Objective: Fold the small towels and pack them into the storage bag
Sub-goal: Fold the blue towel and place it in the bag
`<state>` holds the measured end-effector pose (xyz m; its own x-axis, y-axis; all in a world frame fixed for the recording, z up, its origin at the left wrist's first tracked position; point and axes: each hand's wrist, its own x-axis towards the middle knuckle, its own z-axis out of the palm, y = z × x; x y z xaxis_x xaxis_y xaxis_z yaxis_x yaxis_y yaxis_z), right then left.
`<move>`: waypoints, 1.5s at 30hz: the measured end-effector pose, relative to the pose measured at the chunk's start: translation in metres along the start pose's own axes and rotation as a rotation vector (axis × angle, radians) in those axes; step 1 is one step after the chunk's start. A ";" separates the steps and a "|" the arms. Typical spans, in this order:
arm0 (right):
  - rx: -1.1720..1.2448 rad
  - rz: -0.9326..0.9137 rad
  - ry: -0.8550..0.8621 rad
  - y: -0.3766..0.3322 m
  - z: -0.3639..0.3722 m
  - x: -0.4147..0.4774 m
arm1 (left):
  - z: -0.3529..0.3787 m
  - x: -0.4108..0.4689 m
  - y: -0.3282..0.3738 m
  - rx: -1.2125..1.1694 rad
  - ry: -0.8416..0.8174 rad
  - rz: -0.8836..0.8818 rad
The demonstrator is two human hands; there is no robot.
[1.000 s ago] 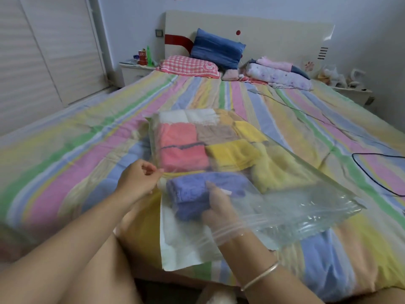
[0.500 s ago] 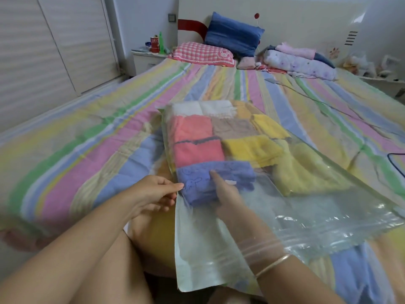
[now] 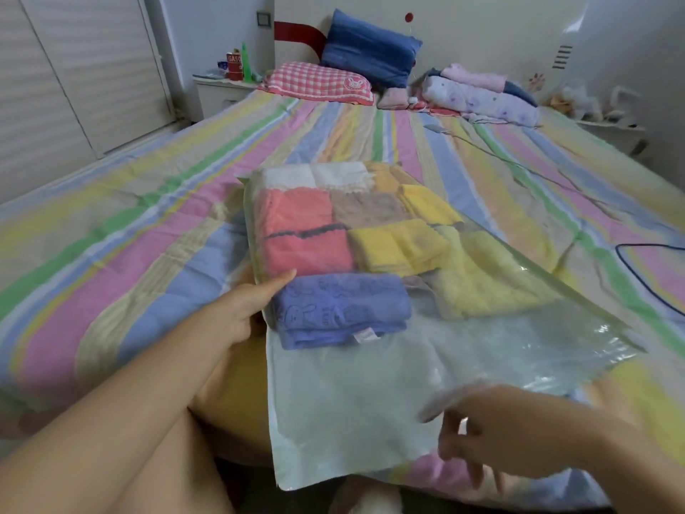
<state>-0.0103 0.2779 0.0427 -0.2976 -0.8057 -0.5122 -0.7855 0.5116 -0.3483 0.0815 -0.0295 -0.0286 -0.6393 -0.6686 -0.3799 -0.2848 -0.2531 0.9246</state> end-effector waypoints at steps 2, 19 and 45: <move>0.141 -0.003 -0.003 -0.009 -0.016 -0.009 | 0.003 0.001 -0.002 -0.010 -0.021 0.009; -0.216 -0.090 0.702 -0.045 -0.014 0.145 | -0.004 0.011 -0.014 0.057 0.023 0.008; 0.013 0.570 0.696 0.124 -0.113 0.238 | -0.012 0.157 0.047 -0.036 0.261 0.198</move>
<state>-0.2402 0.1160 -0.0338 -0.9052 -0.4246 -0.0203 -0.4126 0.8891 -0.1979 -0.0237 -0.1551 -0.0447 -0.4737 -0.8627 -0.1772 -0.1452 -0.1220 0.9819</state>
